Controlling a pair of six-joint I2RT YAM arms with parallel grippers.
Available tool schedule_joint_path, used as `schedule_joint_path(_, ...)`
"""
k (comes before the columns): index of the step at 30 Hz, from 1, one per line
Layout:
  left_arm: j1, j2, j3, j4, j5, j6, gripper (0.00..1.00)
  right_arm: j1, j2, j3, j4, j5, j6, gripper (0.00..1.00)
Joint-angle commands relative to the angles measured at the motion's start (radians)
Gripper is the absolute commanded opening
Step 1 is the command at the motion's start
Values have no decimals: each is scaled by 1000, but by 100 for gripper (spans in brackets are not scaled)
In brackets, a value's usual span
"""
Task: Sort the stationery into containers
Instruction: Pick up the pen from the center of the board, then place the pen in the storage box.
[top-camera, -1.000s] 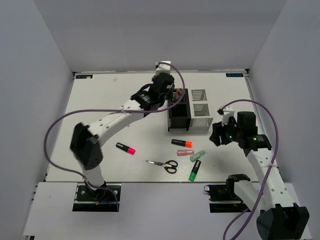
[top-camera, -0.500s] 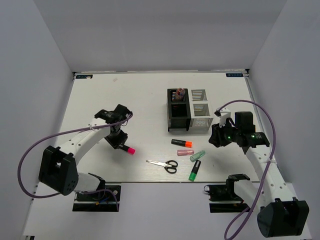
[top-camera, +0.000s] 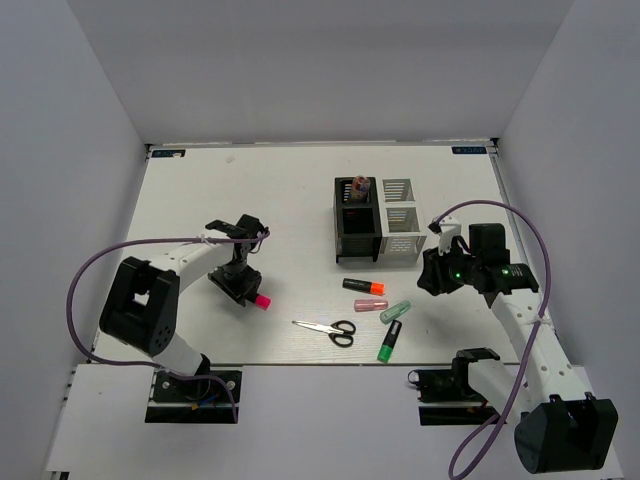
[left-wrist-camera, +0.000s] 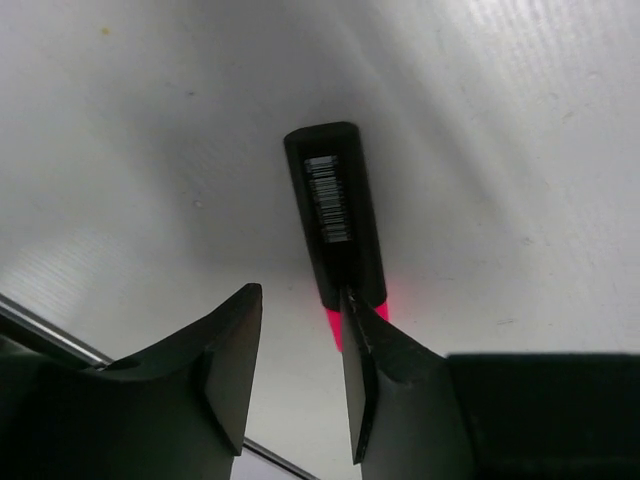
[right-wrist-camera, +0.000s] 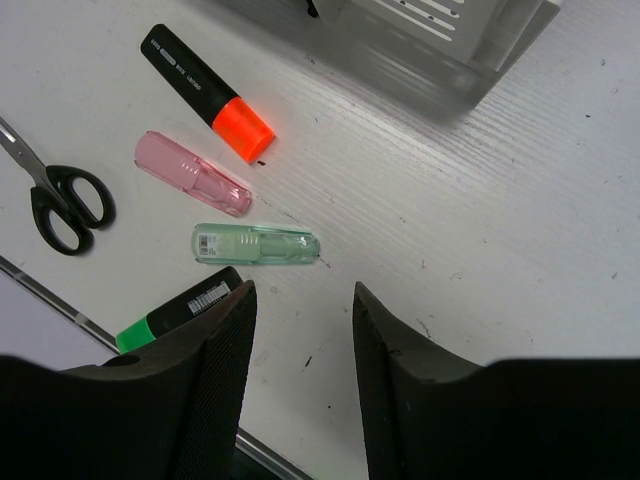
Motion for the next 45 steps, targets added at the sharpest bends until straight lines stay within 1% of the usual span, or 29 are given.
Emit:
schedule_joint_path(1,9,-11,-3,54,-28,-140,49,4,-10,39,3,-1,-9,47)
schedule_joint_path(5,7,-10,-12,85,-30,-128,52,4,-10,41,0,-1,-11,47)
schedule_joint_path(9,9,7,-41,125,-31,-126,52,4,-9,39,-2,-2,-11,47)
schedule_joint_path(14,10,45,-53,119,-21,-128,52,5,-5,41,-9,-5,-9,47)
schedule_joint_path(16,12,50,-70,132,-25,-128,49,5,-5,41,-3,-6,-11,47)
schedule_joint_path(18,12,54,-81,143,-36,-125,43,7,-9,39,-3,-8,-9,47)
schedule_joint_path(19,10,58,-86,149,-41,-116,32,4,-5,41,-2,-9,-9,47)
schedule_joint_path(20,10,61,-87,154,-48,-110,24,3,-7,41,-2,-9,-9,47)
schedule_joint_path(21,12,64,-90,155,-47,-100,8,3,-5,42,-5,-12,-11,47)
schedule_joint_path(22,13,68,-93,163,-48,-91,0,5,-5,39,-2,-11,-11,47)
schedule_joint_path(23,16,68,-84,159,-35,-82,0,7,-8,41,-3,-11,-9,47)
schedule_joint_path(25,9,61,-61,168,-30,-1,0,3,-10,39,-3,-11,-9,47)
schedule_joint_path(26,-22,32,-11,180,-22,39,0,7,-9,38,-5,-11,-9,51)
schedule_joint_path(27,-36,21,14,198,-12,214,0,5,-9,39,-3,-17,-11,69)
schedule_joint_path(28,-48,6,38,259,8,275,0,3,-7,39,-5,-20,-12,77)
schedule_joint_path(29,-98,-5,146,266,40,397,0,10,-9,38,-5,-27,-21,80)
schedule_joint_path(30,-115,-8,178,327,80,541,0,5,-9,39,-5,-34,-23,76)
schedule_joint_path(31,-132,-4,257,326,67,576,0,7,-9,38,-8,-37,-25,67)
schedule_joint_path(32,-169,16,302,303,52,610,0,7,-13,36,-13,-49,-29,54)
schedule_joint_path(33,-195,40,422,297,36,721,0,5,-12,36,-11,-49,-29,31)
schedule_joint_path(34,-217,56,458,297,48,755,0,5,-16,36,-8,-54,-28,17)
schedule_joint_path(35,-223,89,485,330,70,824,0,3,-15,35,-10,-54,-29,7)
schedule_joint_path(36,-247,97,561,341,106,875,0,3,-18,35,-8,-54,-31,1)
schedule_joint_path(38,-269,117,595,376,99,942,0,2,-16,33,-5,-51,-31,1)
schedule_joint_path(39,-295,136,630,408,90,976,0,5,-16,33,-3,-49,-32,3)
schedule_joint_path(40,-303,139,635,453,79,992,0,5,-16,32,-3,-49,-31,15)
schedule_joint_path(41,-309,145,634,479,77,1025,0,2,-15,32,0,-48,-31,20)
schedule_joint_path(44,-341,159,611,615,97,1056,0,7,-16,33,3,-44,-32,22)
schedule_joint_path(45,-350,162,600,711,102,1062,0,4,-15,32,1,-46,-32,22)
